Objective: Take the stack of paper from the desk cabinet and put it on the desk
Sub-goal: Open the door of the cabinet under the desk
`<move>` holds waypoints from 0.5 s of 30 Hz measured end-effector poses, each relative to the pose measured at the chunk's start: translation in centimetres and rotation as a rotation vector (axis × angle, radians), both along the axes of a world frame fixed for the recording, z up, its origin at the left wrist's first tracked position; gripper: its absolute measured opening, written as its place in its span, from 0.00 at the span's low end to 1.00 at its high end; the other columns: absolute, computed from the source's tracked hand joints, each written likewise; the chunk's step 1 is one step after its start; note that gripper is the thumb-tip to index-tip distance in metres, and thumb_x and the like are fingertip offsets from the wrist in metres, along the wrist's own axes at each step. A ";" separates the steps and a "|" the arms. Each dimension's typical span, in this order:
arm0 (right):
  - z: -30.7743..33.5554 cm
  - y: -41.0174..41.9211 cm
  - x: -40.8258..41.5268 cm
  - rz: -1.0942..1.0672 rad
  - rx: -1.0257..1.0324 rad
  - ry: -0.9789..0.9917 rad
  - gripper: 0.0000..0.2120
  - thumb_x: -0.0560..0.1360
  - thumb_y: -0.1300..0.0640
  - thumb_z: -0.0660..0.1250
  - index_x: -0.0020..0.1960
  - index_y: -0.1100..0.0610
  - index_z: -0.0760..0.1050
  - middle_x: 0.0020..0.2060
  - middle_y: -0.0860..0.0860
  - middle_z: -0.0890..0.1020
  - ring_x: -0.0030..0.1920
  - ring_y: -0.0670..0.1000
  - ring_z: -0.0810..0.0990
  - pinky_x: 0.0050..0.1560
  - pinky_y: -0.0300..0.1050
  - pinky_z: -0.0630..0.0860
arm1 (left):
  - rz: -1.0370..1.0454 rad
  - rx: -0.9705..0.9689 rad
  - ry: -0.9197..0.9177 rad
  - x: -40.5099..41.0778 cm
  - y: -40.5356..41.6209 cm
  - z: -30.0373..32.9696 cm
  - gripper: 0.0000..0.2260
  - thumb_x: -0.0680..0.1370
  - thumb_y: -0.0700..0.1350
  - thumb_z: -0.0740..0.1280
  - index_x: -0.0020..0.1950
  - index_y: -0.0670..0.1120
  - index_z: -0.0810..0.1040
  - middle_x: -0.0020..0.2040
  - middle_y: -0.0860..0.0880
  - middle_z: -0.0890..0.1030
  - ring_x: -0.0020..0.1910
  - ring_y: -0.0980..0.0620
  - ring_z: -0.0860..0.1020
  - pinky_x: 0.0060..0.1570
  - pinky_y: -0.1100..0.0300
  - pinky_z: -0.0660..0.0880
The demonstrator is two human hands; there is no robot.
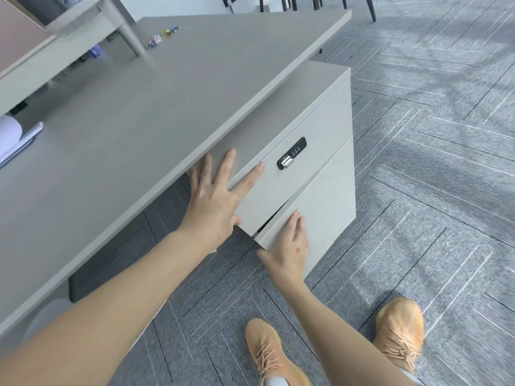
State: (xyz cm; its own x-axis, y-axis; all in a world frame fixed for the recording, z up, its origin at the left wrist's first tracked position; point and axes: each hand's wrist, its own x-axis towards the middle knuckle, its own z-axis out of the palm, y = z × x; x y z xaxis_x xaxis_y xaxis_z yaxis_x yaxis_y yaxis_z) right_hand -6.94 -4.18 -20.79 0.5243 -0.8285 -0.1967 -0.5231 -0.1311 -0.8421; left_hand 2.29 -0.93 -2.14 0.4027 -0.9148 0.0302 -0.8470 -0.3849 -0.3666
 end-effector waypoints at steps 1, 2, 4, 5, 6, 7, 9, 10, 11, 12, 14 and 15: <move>0.0 0.0 -0.7 0.010 -0.014 0.005 0.60 0.63 0.46 0.74 0.80 0.55 0.37 0.80 0.60 0.50 0.80 0.57 0.49 0.78 0.57 0.51 | 0.002 0.000 0.004 0.0 0.0 0.0 0.53 0.66 0.46 0.79 0.79 0.63 0.46 0.80 0.40 0.49 0.75 0.27 0.52 0.70 0.28 0.55; 0.0 -0.1 -1.6 0.024 -0.028 0.014 0.59 0.63 0.46 0.73 0.81 0.55 0.37 0.80 0.59 0.50 0.80 0.56 0.50 0.78 0.57 0.51 | 0.006 0.001 0.008 0.0 0.0 0.1 0.53 0.66 0.46 0.79 0.79 0.63 0.46 0.80 0.40 0.48 0.75 0.27 0.51 0.70 0.28 0.54; 0.0 -0.3 -3.9 0.046 -0.044 0.027 0.57 0.64 0.45 0.71 0.81 0.55 0.40 0.79 0.57 0.54 0.78 0.57 0.54 0.77 0.56 0.54 | 0.013 0.003 0.013 -0.1 0.0 0.1 0.53 0.67 0.46 0.79 0.79 0.63 0.46 0.80 0.40 0.48 0.75 0.27 0.51 0.70 0.28 0.54; 0.0 -0.5 -5.1 0.050 -0.053 0.028 0.55 0.64 0.45 0.71 0.80 0.55 0.42 0.77 0.57 0.58 0.75 0.58 0.59 0.76 0.55 0.58 | 0.016 0.002 0.014 -0.1 0.0 0.2 0.53 0.66 0.45 0.79 0.79 0.63 0.46 0.80 0.40 0.49 0.75 0.27 0.51 0.70 0.28 0.54; 0.2 -0.7 -6.3 0.053 -0.065 0.034 0.53 0.65 0.45 0.71 0.80 0.55 0.44 0.73 0.56 0.62 0.71 0.59 0.63 0.73 0.54 0.61 | 0.021 0.004 0.015 -0.2 0.0 0.2 0.53 0.66 0.45 0.79 0.79 0.63 0.46 0.80 0.40 0.49 0.75 0.27 0.52 0.70 0.28 0.54; 0.3 -0.9 -7.4 0.051 -0.085 0.040 0.52 0.65 0.46 0.71 0.80 0.55 0.47 0.70 0.55 0.65 0.68 0.59 0.67 0.71 0.54 0.64 | 0.027 0.009 0.015 -0.3 0.0 0.2 0.53 0.66 0.45 0.79 0.78 0.63 0.47 0.80 0.40 0.49 0.75 0.26 0.52 0.70 0.28 0.54; 0.4 -1.1 -9.2 0.037 -0.130 0.047 0.47 0.65 0.46 0.70 0.78 0.56 0.53 0.64 0.54 0.70 0.63 0.58 0.71 0.66 0.53 0.68 | 0.036 0.024 0.013 -0.4 0.0 0.4 0.53 0.66 0.45 0.79 0.78 0.63 0.46 0.80 0.40 0.49 0.75 0.26 0.53 0.70 0.28 0.55; 0.5 -1.2 -10.1 0.026 -0.131 0.047 0.45 0.65 0.47 0.70 0.77 0.56 0.56 0.63 0.54 0.72 0.62 0.58 0.72 0.65 0.53 0.68 | 0.039 0.028 0.013 -0.5 0.0 0.5 0.53 0.66 0.46 0.79 0.78 0.63 0.46 0.80 0.40 0.49 0.75 0.26 0.53 0.70 0.28 0.54; 0.6 -1.3 -10.9 0.012 -0.119 0.042 0.43 0.65 0.48 0.71 0.76 0.56 0.59 0.62 0.53 0.73 0.62 0.57 0.73 0.64 0.53 0.69 | 0.041 0.032 0.015 -0.6 0.0 0.6 0.53 0.66 0.46 0.79 0.78 0.63 0.46 0.80 0.40 0.49 0.75 0.26 0.52 0.70 0.28 0.54; 0.8 -1.4 -11.8 -0.004 -0.102 0.038 0.40 0.66 0.49 0.71 0.74 0.56 0.62 0.62 0.53 0.74 0.62 0.57 0.74 0.64 0.54 0.69 | 0.043 0.041 0.018 -0.8 -0.1 0.8 0.53 0.67 0.46 0.79 0.78 0.63 0.45 0.81 0.40 0.48 0.75 0.26 0.51 0.70 0.28 0.54; 1.3 -1.7 -13.5 -0.016 -0.083 0.022 0.33 0.66 0.53 0.71 0.69 0.57 0.67 0.60 0.53 0.76 0.60 0.57 0.75 0.63 0.54 0.70 | 0.055 0.062 0.023 -1.0 0.0 1.0 0.52 0.68 0.46 0.78 0.78 0.64 0.44 0.81 0.40 0.47 0.76 0.27 0.50 0.71 0.28 0.53; 1.5 -1.9 -14.4 -0.013 -0.073 0.016 0.29 0.66 0.55 0.71 0.66 0.58 0.69 0.58 0.54 0.77 0.59 0.58 0.76 0.62 0.55 0.71 | 0.061 0.068 0.024 -1.1 0.0 1.1 0.52 0.68 0.46 0.78 0.78 0.63 0.44 0.81 0.40 0.46 0.76 0.27 0.50 0.71 0.28 0.53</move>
State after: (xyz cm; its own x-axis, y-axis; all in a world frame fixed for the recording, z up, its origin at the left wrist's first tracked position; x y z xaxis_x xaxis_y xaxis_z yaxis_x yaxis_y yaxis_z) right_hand -21.31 -6.05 -19.27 0.5104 -0.8478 -0.1438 -0.5385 -0.1848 -0.8221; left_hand 1.20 -0.96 -1.00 0.4578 -0.8881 -0.0421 -0.8317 -0.4110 -0.3734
